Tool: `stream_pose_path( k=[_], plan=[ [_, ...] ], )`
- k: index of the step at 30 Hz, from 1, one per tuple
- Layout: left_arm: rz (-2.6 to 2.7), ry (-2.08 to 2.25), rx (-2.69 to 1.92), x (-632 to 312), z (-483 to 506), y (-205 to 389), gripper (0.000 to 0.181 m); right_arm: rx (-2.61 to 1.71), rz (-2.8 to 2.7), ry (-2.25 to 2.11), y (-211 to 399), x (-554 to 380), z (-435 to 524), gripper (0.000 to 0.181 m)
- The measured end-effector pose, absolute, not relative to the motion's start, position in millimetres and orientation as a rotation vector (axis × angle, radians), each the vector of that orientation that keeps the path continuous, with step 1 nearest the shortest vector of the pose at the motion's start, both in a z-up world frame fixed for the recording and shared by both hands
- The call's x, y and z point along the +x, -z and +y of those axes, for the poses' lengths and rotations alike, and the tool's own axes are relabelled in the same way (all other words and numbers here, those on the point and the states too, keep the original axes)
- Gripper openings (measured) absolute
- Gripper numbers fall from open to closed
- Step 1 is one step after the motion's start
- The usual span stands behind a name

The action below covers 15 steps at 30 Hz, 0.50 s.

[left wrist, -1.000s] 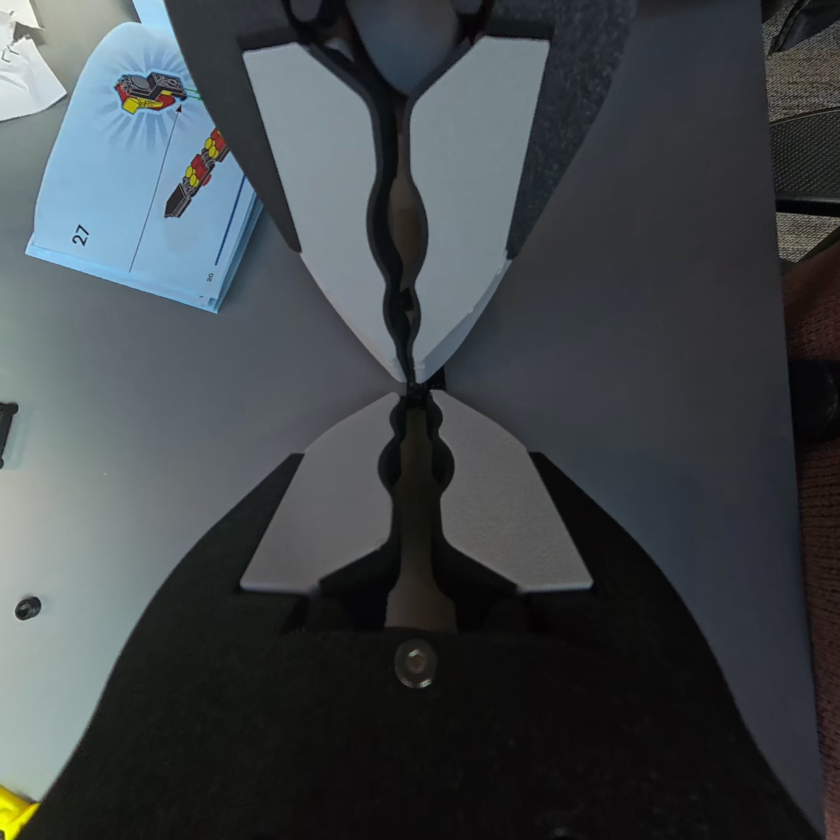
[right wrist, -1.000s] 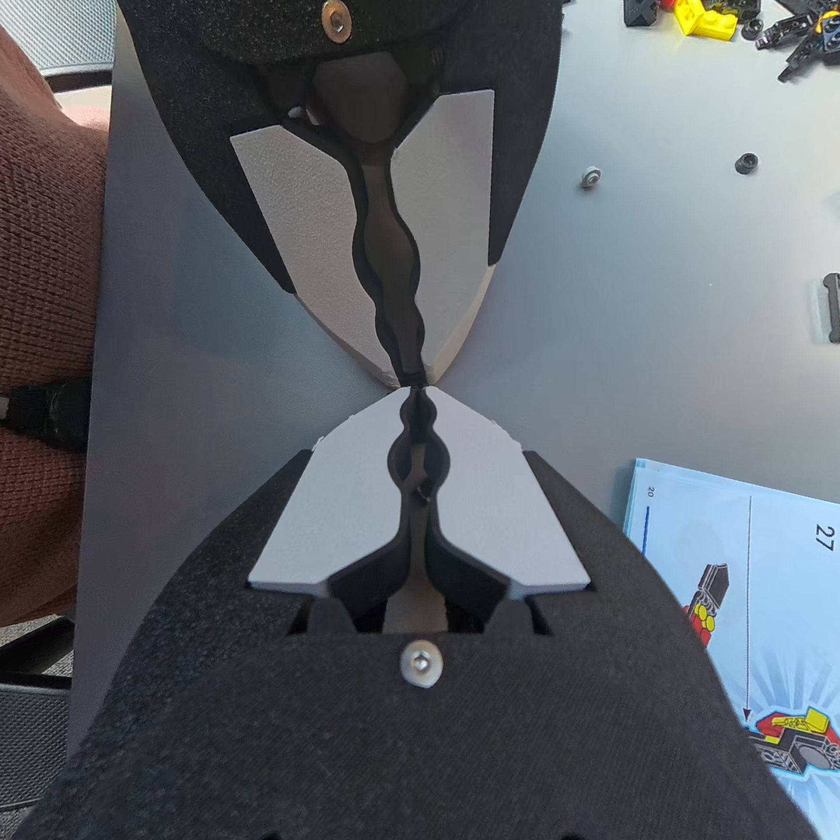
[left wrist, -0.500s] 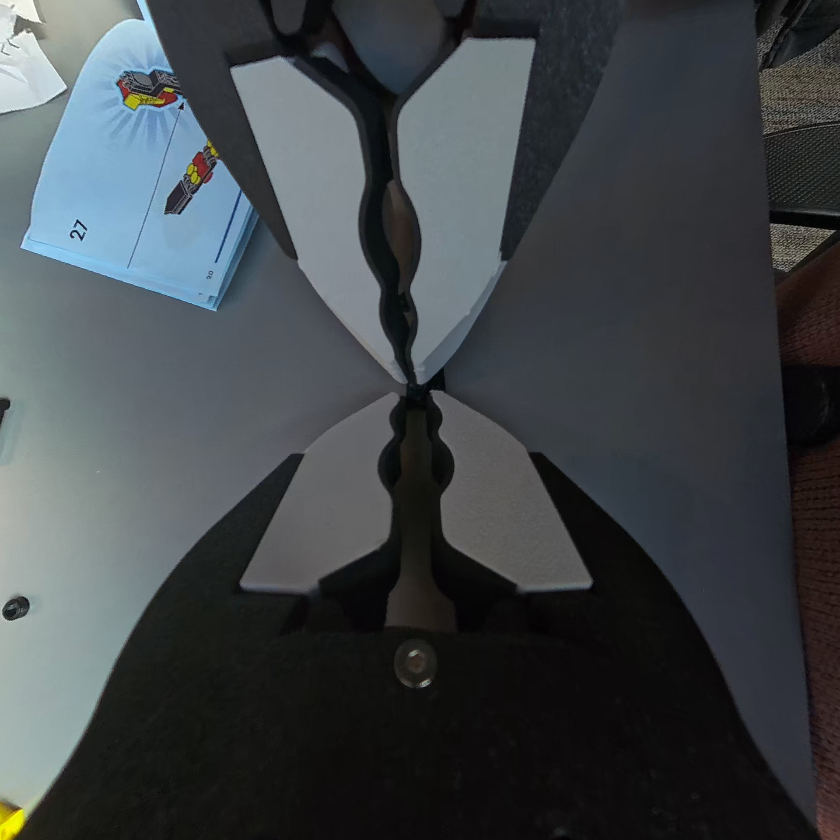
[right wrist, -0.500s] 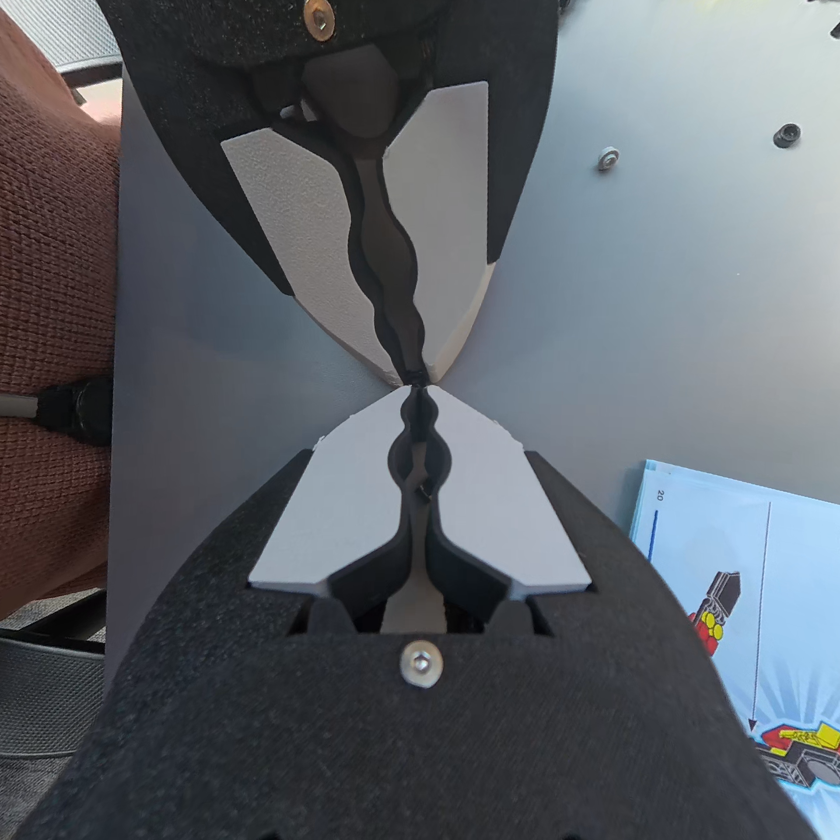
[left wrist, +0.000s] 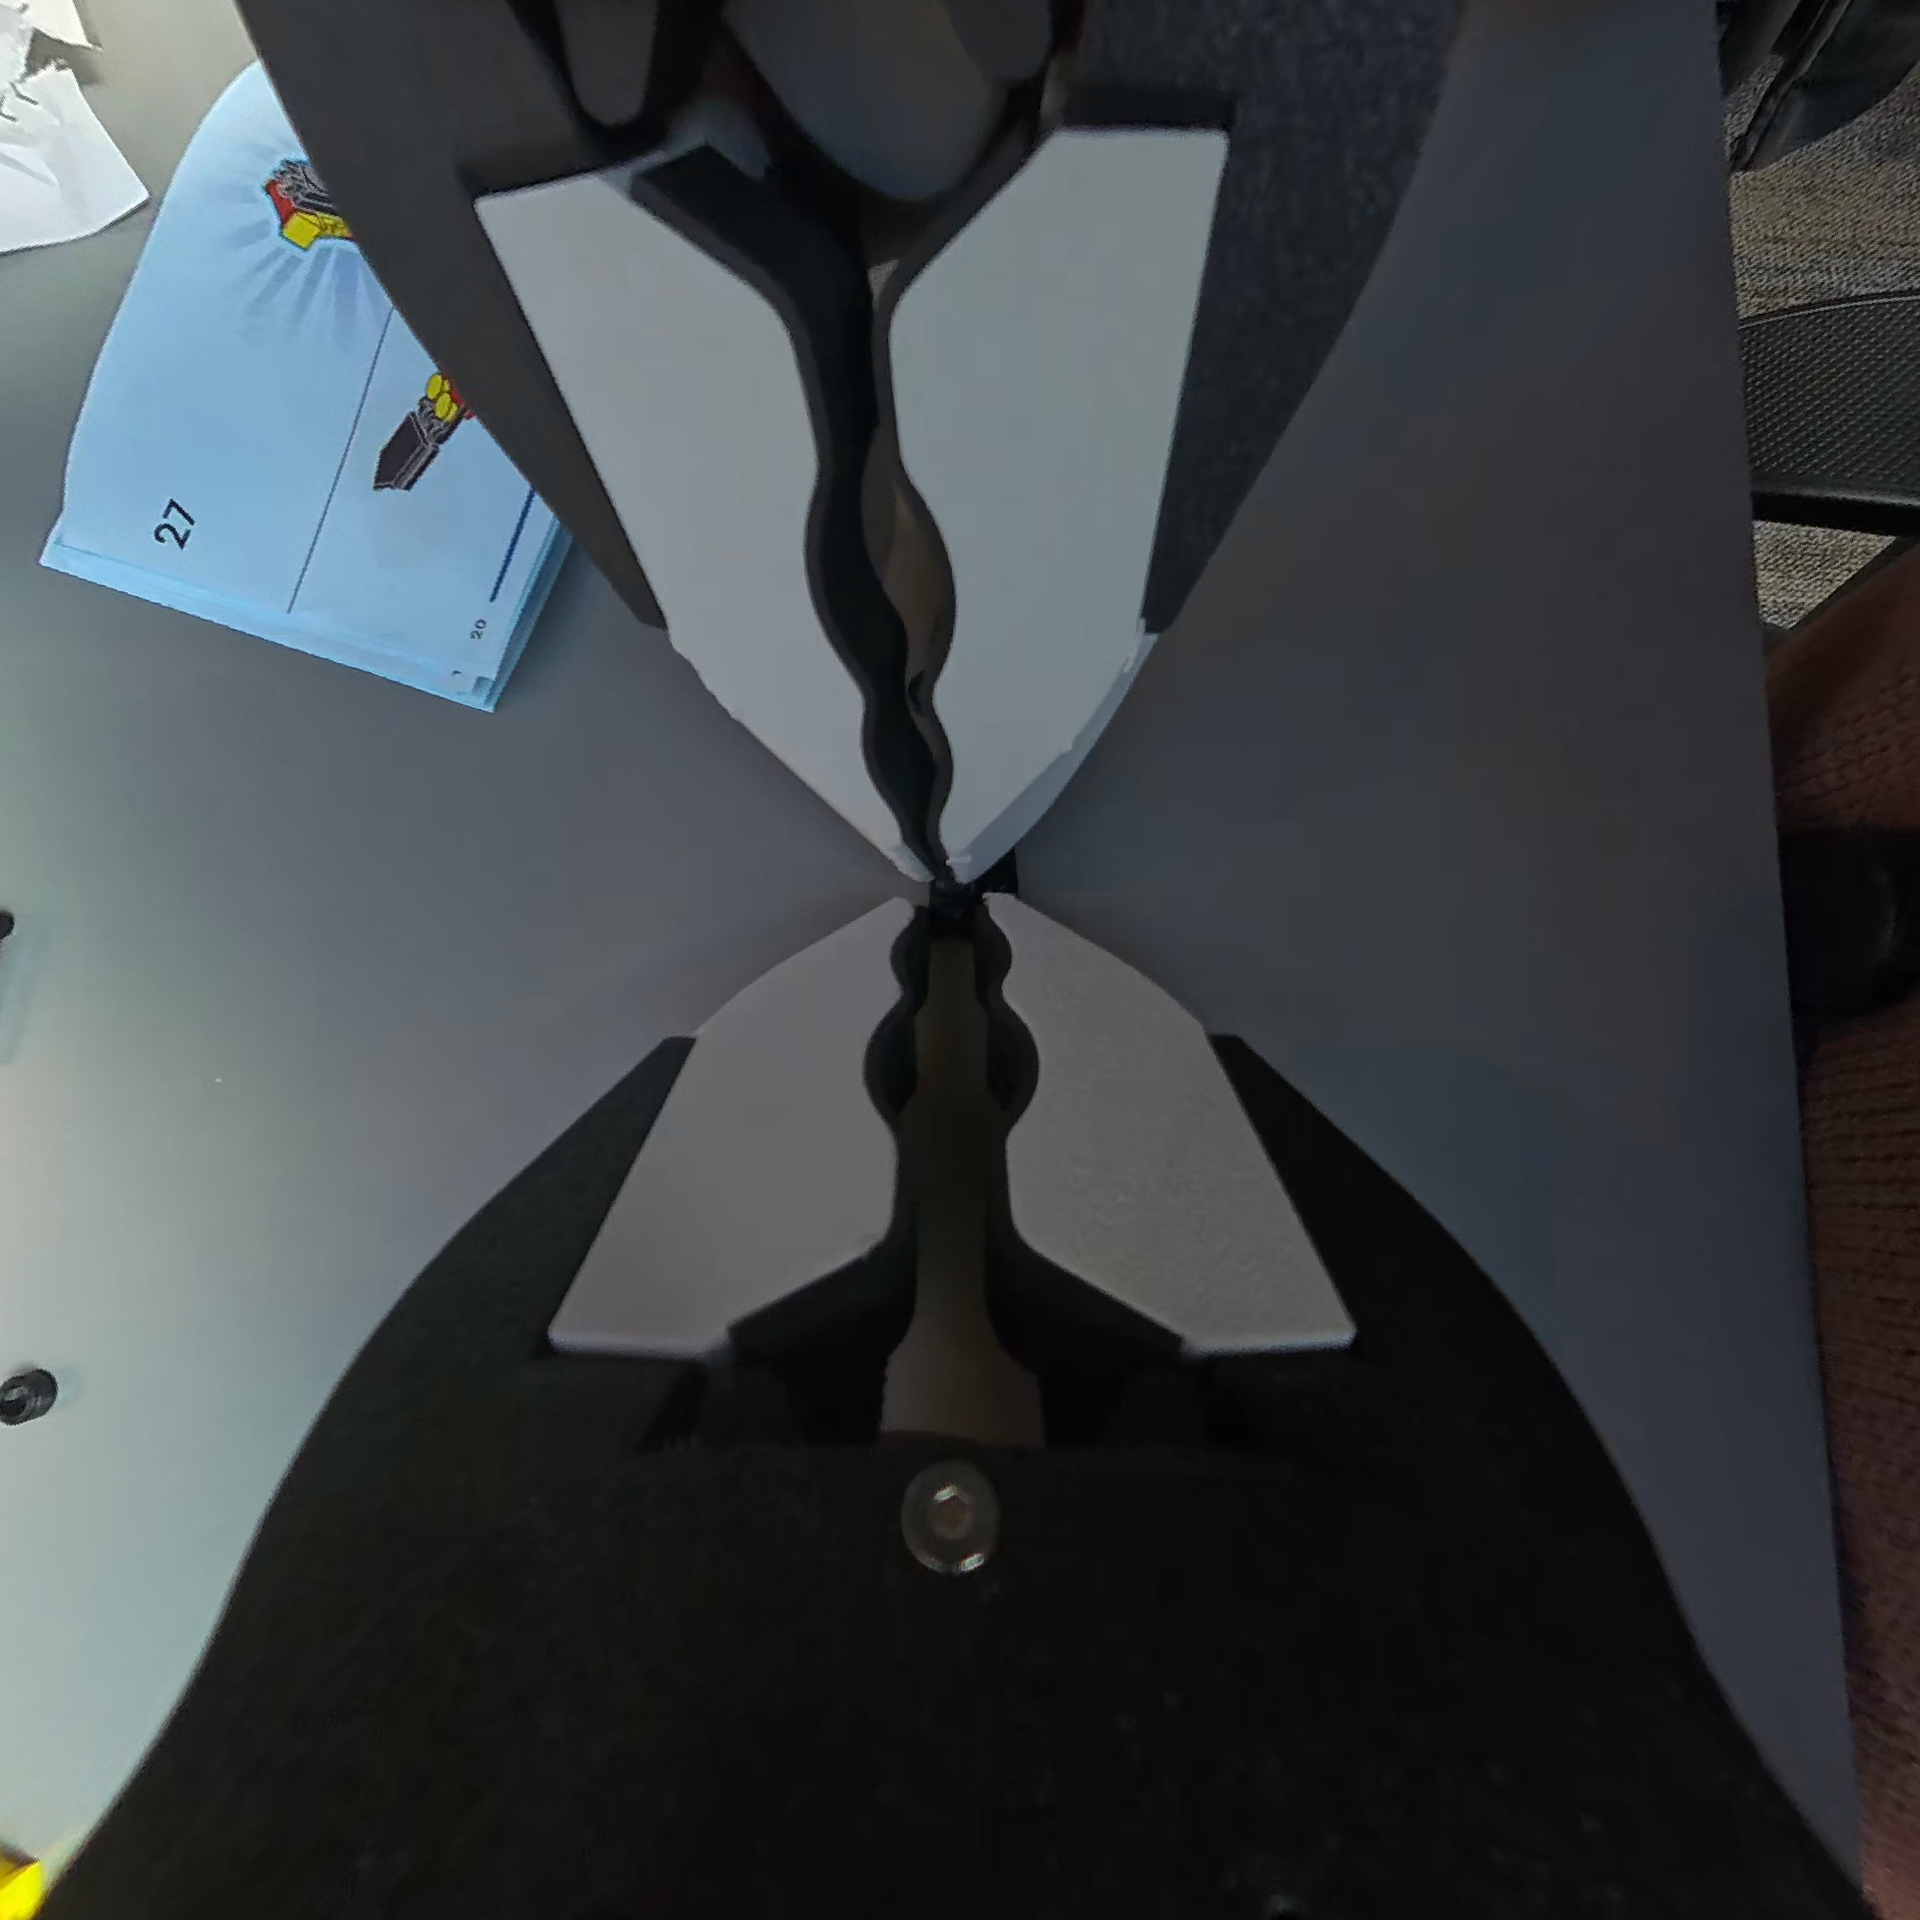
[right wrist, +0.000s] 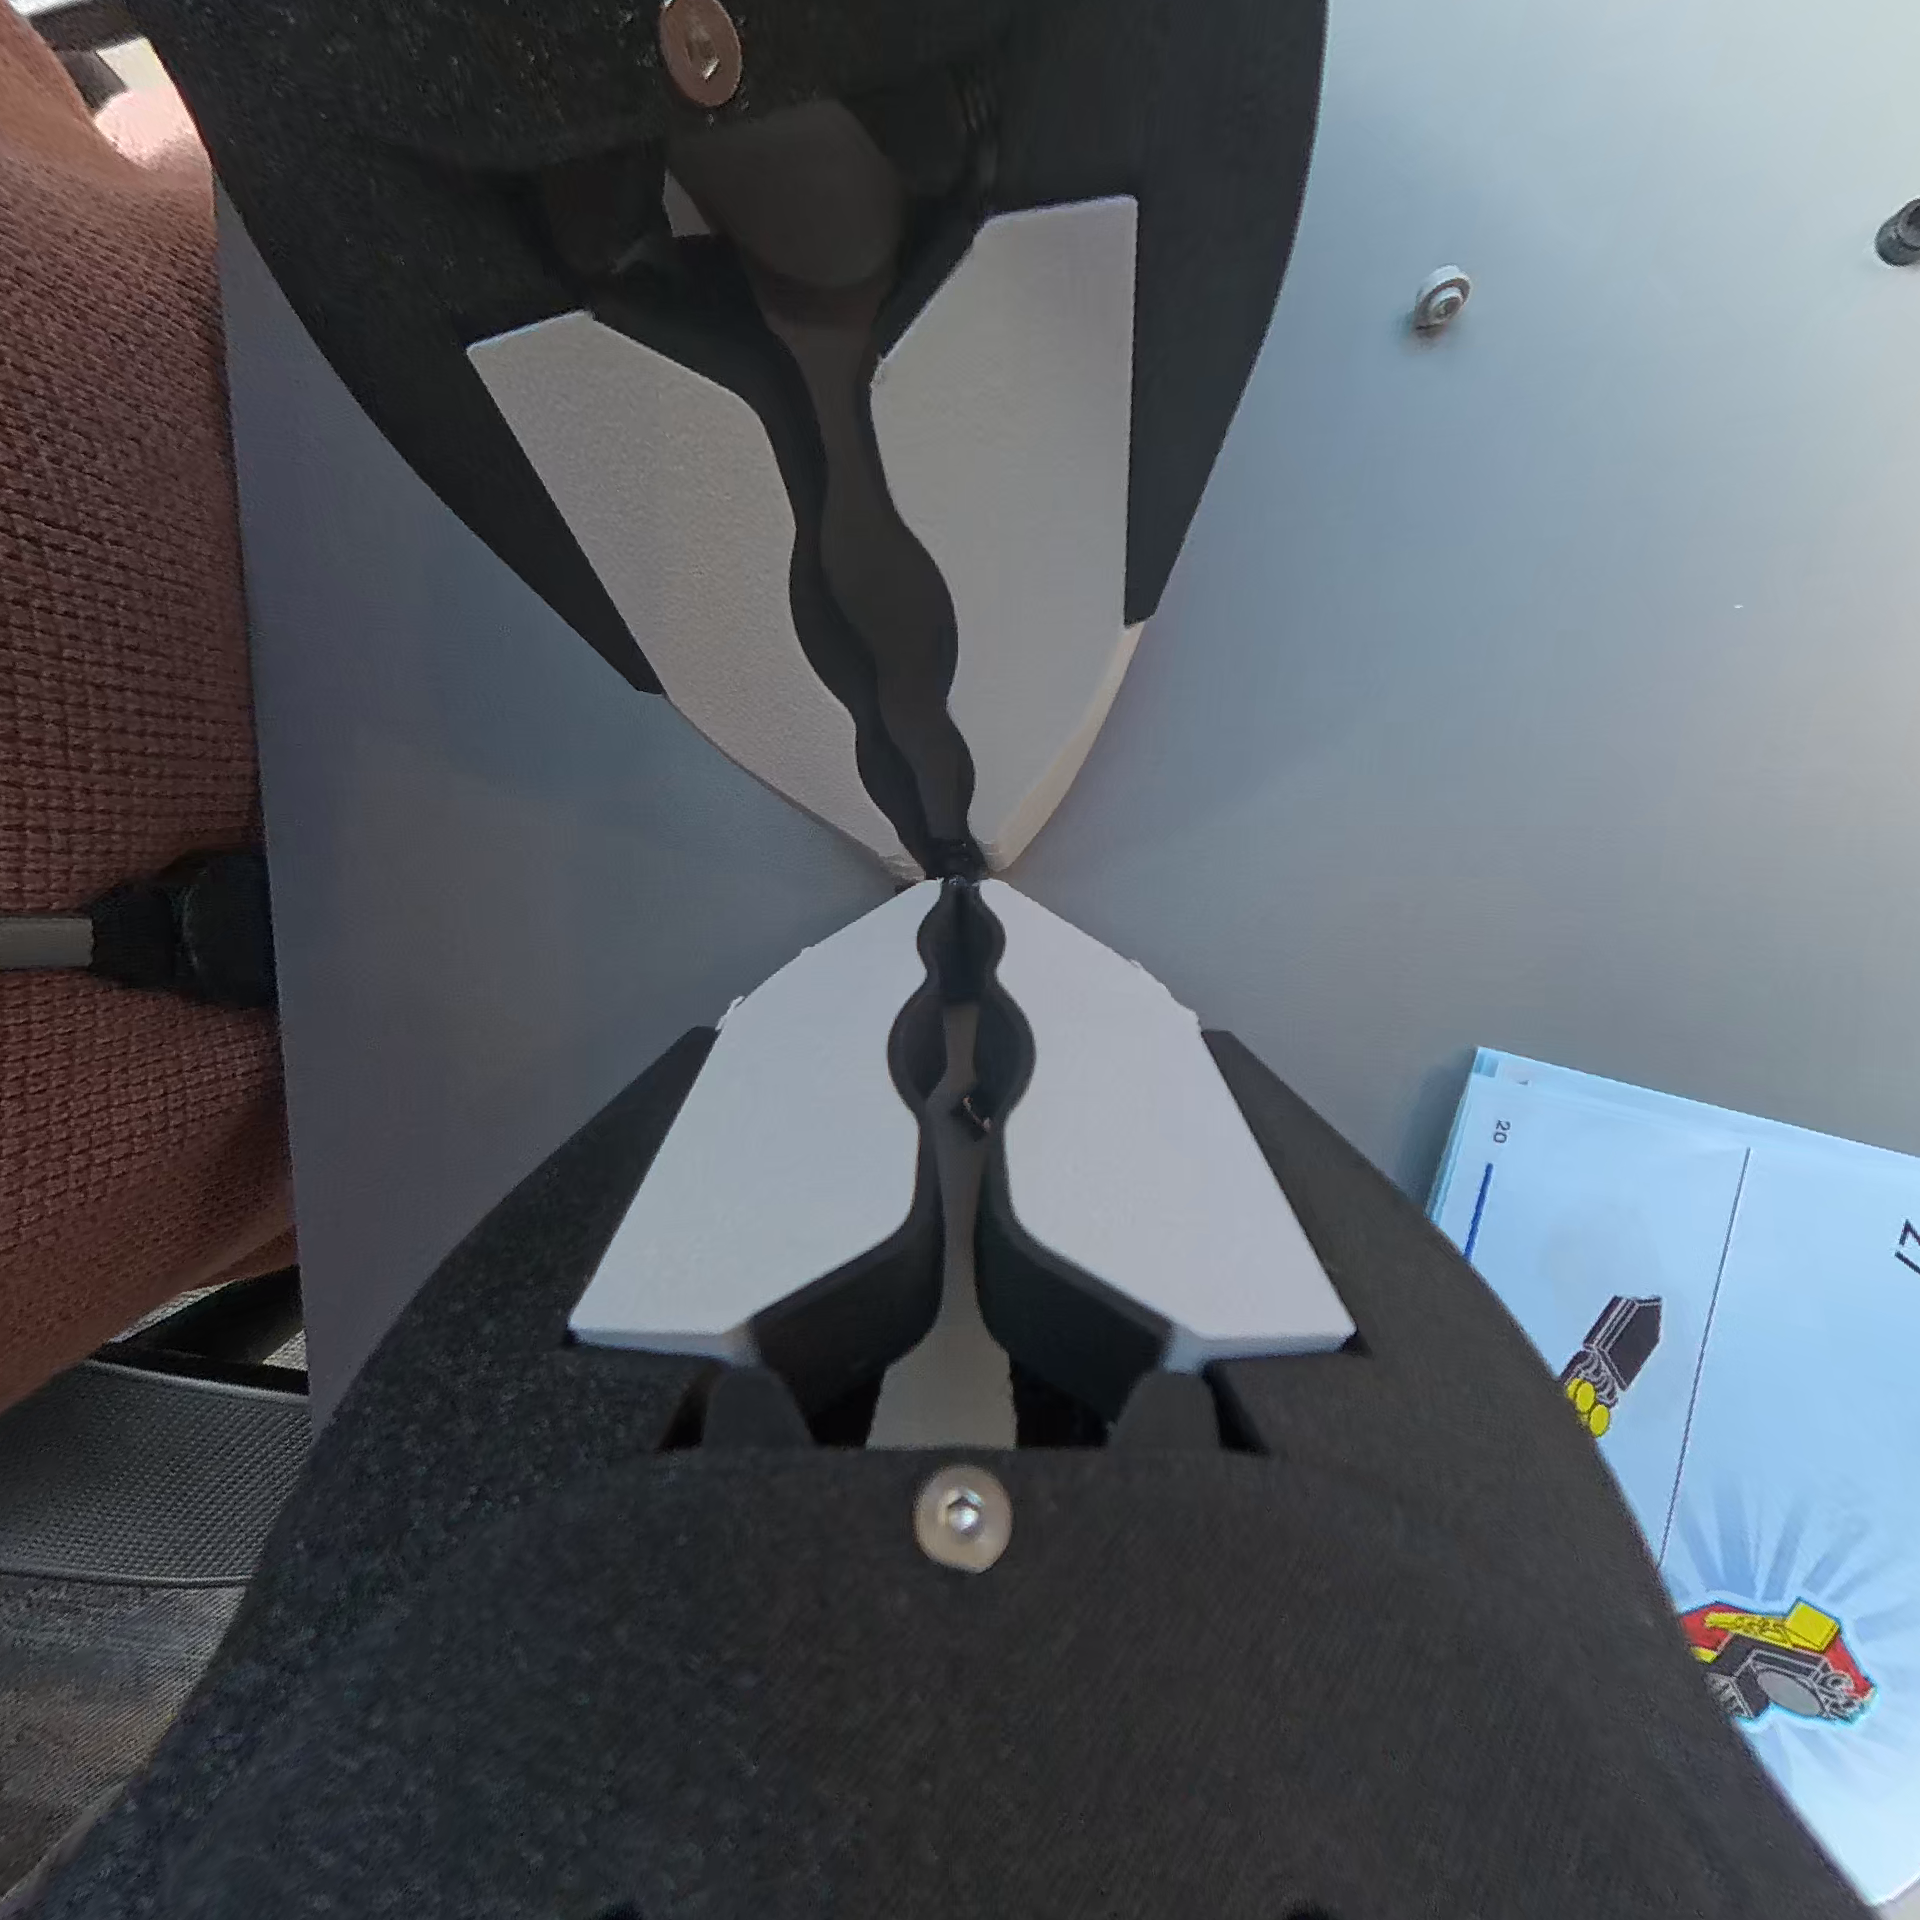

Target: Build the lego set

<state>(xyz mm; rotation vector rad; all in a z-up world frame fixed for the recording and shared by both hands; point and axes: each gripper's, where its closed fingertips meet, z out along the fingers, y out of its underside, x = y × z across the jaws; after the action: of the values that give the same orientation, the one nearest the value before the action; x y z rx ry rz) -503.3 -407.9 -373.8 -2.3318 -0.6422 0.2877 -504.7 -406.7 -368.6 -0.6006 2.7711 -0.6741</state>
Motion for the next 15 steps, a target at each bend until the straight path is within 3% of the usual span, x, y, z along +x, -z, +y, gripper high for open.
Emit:
stream_pose_path(
  k=[15],
  plan=[
    [-0.630,-0.269,-2.293,-503.4,-407.1,373.4,0.007,-0.568,2.733,0.690,368.7,-504.6,-407.4,0.000]
  ],
)
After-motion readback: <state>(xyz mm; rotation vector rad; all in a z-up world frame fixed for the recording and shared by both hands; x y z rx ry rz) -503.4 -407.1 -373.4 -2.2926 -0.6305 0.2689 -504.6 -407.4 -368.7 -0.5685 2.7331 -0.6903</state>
